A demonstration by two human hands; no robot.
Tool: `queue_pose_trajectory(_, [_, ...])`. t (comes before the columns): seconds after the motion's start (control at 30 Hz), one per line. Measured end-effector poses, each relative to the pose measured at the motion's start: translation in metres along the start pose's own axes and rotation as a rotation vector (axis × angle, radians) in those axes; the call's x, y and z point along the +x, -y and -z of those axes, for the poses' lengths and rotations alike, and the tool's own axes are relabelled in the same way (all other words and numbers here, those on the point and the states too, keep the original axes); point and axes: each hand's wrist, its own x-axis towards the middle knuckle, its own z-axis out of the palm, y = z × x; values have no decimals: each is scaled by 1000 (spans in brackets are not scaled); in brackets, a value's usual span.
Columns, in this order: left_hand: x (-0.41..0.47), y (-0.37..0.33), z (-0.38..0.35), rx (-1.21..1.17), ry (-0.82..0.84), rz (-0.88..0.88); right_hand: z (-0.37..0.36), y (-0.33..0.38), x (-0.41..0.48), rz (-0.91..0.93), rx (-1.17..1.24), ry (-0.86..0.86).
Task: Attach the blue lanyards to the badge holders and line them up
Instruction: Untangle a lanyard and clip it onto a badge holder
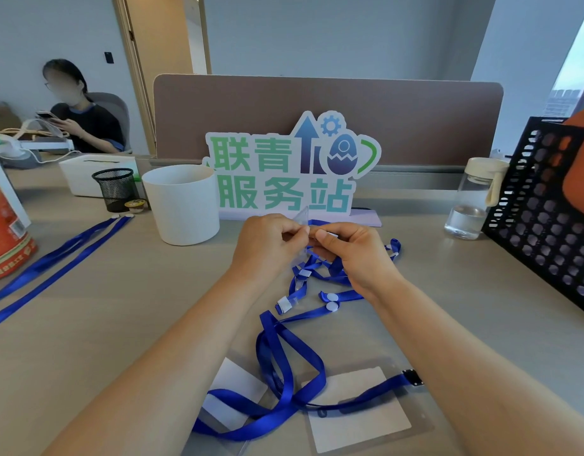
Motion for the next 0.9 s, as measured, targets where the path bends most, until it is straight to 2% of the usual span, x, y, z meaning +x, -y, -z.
queue_pose_trajectory(0.13, [-3, 0, -5, -18, -86, -69, -1, 1, 0, 8, 13, -22])
queue_pose_trajectory(0.4, [-7, 1, -11, -165, -130, 5, -2, -1, -1, 24, -45, -44])
queue_pose_trajectory(0.73, [-6, 5, -16, -318, -99, 69, -2, 2, -3, 32, 18, -38])
queue_pose_trajectory(0.9, [-3, 11, -16, -291, -68, 52, -3, 4, -5, 16, 56, -31])
